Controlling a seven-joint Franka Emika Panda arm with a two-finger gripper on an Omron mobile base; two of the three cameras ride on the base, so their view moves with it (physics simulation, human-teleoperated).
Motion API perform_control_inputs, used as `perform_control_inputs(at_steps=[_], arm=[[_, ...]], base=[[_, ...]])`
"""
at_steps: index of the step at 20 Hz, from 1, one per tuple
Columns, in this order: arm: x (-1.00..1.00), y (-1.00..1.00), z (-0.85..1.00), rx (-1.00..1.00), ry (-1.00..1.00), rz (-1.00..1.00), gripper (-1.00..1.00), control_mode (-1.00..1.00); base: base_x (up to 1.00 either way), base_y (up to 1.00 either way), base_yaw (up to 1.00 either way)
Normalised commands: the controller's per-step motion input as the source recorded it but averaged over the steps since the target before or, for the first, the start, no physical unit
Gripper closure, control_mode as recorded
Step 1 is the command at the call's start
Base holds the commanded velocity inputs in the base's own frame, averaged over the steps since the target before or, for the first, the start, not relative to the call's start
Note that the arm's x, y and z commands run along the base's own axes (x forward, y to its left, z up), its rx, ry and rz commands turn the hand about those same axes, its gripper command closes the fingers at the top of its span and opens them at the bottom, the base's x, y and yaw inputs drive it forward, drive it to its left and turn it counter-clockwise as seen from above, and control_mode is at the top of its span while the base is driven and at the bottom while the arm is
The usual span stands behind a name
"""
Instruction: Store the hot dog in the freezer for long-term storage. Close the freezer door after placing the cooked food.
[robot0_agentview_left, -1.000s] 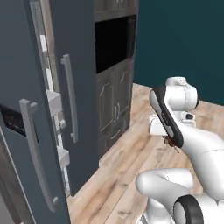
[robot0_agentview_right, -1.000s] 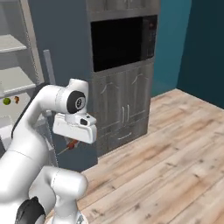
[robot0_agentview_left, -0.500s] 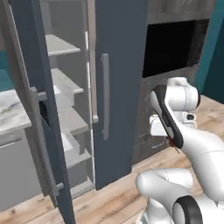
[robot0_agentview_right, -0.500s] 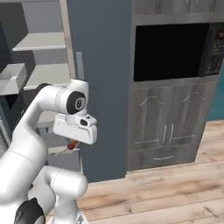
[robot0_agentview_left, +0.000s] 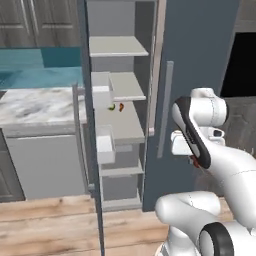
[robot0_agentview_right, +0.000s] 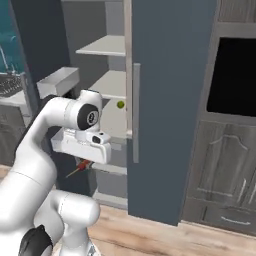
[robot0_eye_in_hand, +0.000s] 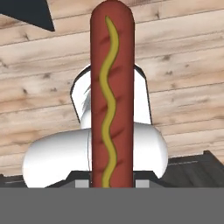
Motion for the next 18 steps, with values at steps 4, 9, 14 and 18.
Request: perform_control_inputs(at_steps=[4,9,14,18], arm=[[0.0,0.0,0.0,0.0,0.0,0.0,1.0,1.0],[0.0,0.0,0.0,0.0,0.0,0.0,1.0,1.0],[0.0,0.0,0.0,0.0,0.0,0.0,1.0,1.0],[0.0,0.0,0.0,0.0,0.0,0.0,1.0,1.0]], base=[[0.25,-0.55,0.62],[0.42,-0.42,0.46],[0.35,-0.15,0.27],[0.26,-0.13,0.09]])
